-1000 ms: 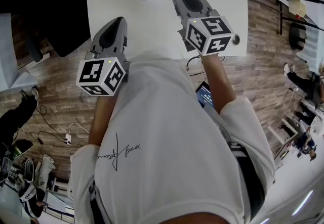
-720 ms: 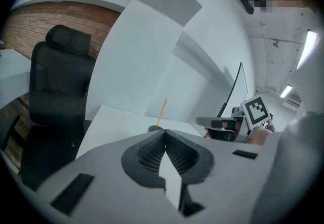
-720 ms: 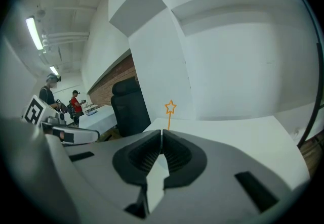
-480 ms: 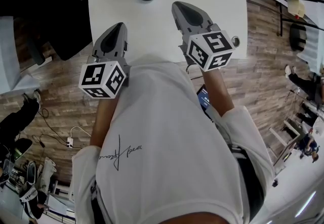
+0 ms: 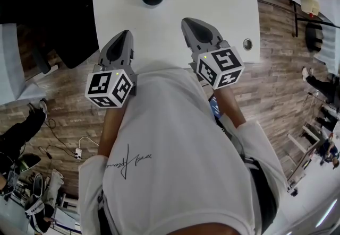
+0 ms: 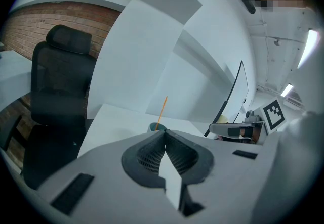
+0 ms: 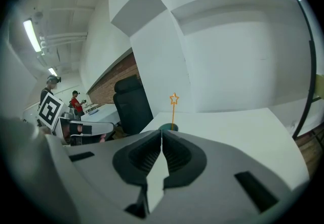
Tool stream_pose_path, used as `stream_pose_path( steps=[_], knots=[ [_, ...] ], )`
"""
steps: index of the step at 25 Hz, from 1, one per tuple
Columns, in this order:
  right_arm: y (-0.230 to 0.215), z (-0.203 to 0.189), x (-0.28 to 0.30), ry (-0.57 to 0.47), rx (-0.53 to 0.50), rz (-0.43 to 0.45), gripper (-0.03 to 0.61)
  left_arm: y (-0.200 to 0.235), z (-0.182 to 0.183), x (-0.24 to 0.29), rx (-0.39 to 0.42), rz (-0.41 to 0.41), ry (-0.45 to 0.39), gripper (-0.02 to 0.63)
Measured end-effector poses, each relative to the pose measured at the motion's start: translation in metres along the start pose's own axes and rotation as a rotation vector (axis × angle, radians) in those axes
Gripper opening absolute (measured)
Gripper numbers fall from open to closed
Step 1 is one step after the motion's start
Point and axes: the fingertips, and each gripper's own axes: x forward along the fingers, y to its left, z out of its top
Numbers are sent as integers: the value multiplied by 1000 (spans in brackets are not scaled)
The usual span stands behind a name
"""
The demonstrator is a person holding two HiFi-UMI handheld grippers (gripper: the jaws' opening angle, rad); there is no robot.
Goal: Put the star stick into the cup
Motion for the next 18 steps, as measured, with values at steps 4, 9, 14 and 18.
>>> stream_pose_path(
  steps=[4,9,14,18],
  knots=[
    [0,-7,-7,10,2,-12,15,-1,-1,-3,12,2,4,9],
    [2,-12,-19,-2,-38,-29,11,1,0,-11,25,23,-5,9],
    [5,-16,-22,1,-43,-21,9,2,0,-14,35,29,-8,9],
    [4,-18,-29,-5,-41,-41,9,-8,-4,-15,83,27,-5,9]
  ],
)
